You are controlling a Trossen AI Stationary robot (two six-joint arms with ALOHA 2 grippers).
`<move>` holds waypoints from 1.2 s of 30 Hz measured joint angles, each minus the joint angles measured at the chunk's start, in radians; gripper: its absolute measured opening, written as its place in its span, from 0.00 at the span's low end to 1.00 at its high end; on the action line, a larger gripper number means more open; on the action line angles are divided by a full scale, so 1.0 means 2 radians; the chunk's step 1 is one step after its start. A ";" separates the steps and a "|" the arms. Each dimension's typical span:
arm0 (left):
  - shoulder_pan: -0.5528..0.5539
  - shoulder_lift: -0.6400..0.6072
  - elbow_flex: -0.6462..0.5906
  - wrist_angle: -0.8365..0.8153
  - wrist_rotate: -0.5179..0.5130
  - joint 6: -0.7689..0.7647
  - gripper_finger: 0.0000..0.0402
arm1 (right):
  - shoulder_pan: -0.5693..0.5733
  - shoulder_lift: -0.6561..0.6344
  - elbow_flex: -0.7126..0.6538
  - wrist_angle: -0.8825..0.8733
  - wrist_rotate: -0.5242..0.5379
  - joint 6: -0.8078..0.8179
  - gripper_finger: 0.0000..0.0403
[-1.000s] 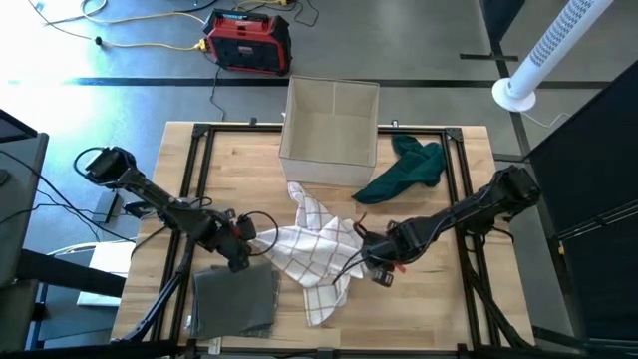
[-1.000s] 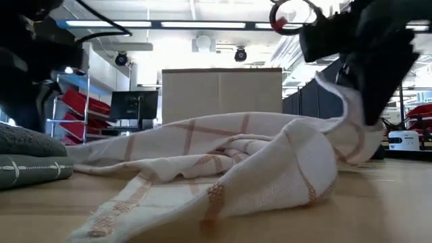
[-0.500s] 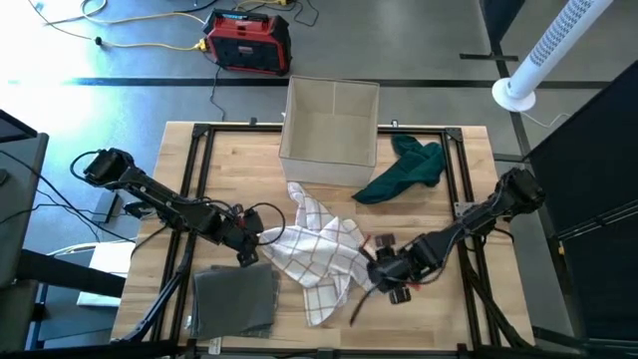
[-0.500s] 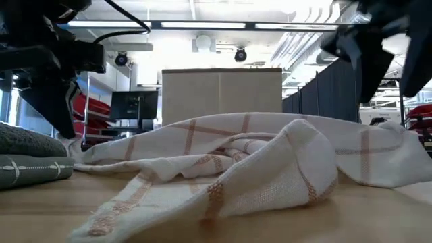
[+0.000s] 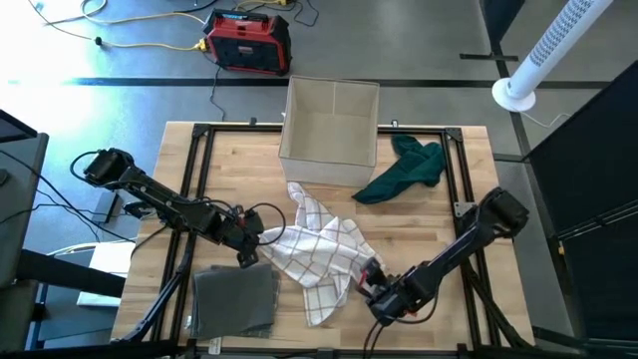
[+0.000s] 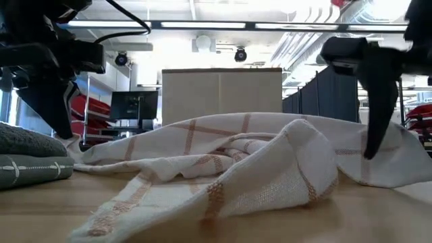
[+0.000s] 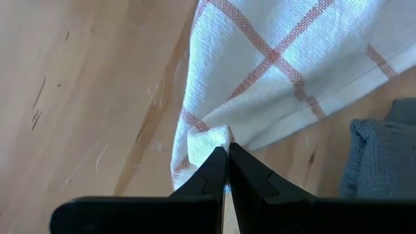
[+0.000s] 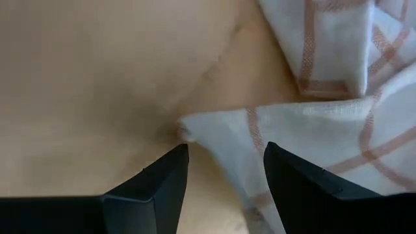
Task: Fold towel
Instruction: Fold the white checkered towel
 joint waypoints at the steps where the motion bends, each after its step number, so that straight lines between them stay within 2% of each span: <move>1: 0.000 0.000 0.000 0.000 0.004 0.000 0.00 | 0.000 0.003 0.000 0.001 0.001 -0.004 0.47; 4: 0.000 0.000 0.000 0.000 0.006 0.000 0.00 | -0.003 0.005 0.001 0.005 0.004 0.016 0.45; 6: 0.000 0.000 0.000 0.000 0.006 0.000 0.00 | -0.007 0.005 0.001 0.010 -0.001 0.042 0.38; 8: 0.000 0.000 0.000 0.000 0.006 0.000 0.00 | -0.011 0.005 0.004 0.013 -0.012 0.062 0.27; 10: 0.000 0.000 0.000 0.000 0.002 0.005 0.00 | -0.016 0.005 0.011 0.017 -0.025 0.089 0.11; 12: -0.002 0.000 0.000 0.000 -0.010 0.014 0.00 | -0.019 0.005 0.020 0.013 -0.030 0.120 0.03; 17: -0.016 0.000 0.033 -0.002 -0.033 0.042 0.00 | -0.021 -0.007 0.068 -0.029 0.002 0.173 0.01; 20: -0.036 0.000 0.081 -0.024 -0.037 0.069 0.00 | -0.021 -0.031 0.112 -0.084 0.044 0.210 0.00; 27: -0.102 0.000 0.206 -0.076 -0.103 0.125 0.00 | -0.002 -0.088 0.219 -0.145 0.118 0.263 0.00; 30: -0.137 0.000 0.251 -0.099 -0.144 0.128 0.00 | 0.019 -0.104 0.266 -0.178 0.165 0.284 0.00; 36: -0.205 -0.005 0.317 -0.107 -0.255 0.131 0.00 | 0.079 -0.114 0.362 -0.270 0.295 0.299 0.00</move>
